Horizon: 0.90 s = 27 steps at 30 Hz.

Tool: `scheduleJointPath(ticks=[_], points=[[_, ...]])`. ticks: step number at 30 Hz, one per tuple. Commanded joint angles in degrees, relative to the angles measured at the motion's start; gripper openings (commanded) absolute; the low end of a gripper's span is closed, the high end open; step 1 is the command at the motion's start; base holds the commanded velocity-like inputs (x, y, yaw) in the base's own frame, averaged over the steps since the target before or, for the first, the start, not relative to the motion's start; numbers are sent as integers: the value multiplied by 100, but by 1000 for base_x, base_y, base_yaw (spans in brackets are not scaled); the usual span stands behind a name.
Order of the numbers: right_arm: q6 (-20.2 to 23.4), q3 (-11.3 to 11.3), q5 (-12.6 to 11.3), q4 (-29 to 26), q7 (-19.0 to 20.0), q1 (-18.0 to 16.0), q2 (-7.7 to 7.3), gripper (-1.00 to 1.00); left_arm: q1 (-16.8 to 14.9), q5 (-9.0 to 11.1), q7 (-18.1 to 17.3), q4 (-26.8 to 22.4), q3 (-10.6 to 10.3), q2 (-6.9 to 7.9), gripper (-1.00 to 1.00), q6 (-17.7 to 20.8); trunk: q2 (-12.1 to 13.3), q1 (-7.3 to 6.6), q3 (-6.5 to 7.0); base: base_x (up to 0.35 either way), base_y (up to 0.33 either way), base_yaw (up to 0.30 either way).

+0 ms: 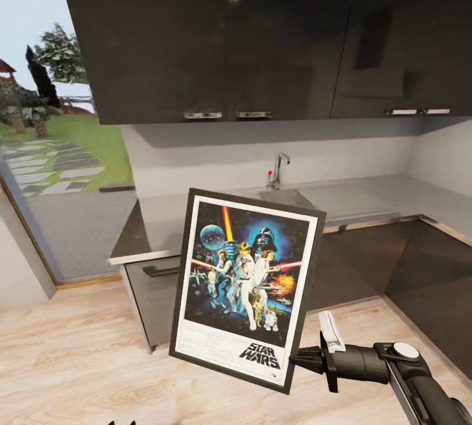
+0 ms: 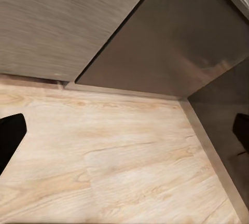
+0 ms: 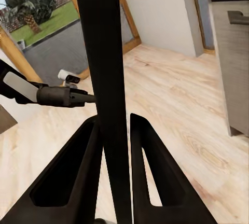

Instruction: Pick up the poster from the kitchen countertop and hang it on one of the wall nails in the kitchen.

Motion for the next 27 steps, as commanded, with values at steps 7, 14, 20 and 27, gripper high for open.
scheduleJointPath(ticks=[7, 14, 20, 27], points=[[78, 2, -11, -5, 34, -5, 0, -100, -4, 34, -7, 7, -35, 1, 100, -26, -14, 3, -14, -67, 287, 74], [78, 3, -11, -7, 34, -5, 0, -100, -3, 34, -6, 4, -35, 1, 100, -19, -14, 3, -14, -70, 289, 258], [78, 3, -11, -4, 34, -5, 0, -100, -3, 34, 1, 4, -35, 1, 100, -17, -14, 3, -14, -67, 289, 286], [78, 3, -11, 1, 34, -5, 0, -100, -2, 34, 3, 5, -35, 1, 100, -17, -14, 3, -14, -24, 290, 290]])
